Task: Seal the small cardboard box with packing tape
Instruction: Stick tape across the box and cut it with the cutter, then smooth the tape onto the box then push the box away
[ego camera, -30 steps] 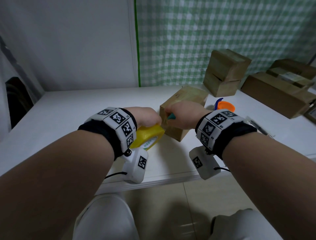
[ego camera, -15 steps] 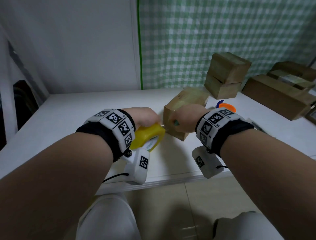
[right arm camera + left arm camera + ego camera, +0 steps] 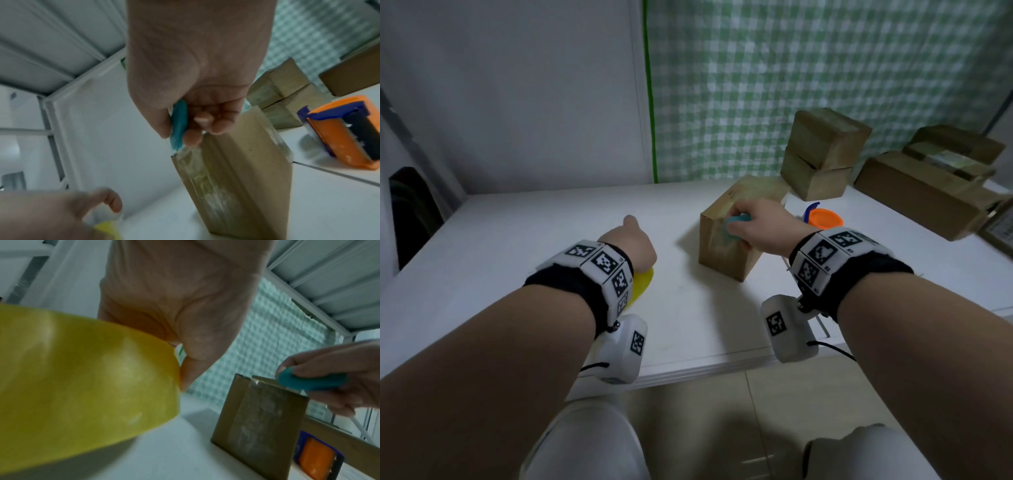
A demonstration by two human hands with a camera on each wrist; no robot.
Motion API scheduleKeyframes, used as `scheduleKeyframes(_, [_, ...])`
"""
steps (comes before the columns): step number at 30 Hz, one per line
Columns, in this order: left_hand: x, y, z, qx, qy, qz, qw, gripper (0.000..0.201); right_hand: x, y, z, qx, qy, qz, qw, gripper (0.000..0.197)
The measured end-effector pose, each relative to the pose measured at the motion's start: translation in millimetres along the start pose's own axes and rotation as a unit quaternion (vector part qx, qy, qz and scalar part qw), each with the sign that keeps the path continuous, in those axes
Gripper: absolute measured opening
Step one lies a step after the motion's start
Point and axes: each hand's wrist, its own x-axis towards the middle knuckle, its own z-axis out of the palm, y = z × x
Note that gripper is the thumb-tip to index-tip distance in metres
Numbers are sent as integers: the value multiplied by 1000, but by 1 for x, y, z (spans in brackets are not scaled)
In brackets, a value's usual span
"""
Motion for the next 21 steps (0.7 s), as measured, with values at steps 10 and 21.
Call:
scheduleKeyframes(10, [28,15,30,211,-75,91,970,34,-4,45,-12,79,128,46,988,11])
scheduleKeyframes(21, [21,53,16,-153,42,200,967,68,3,69,5,-37,40,80,995,39])
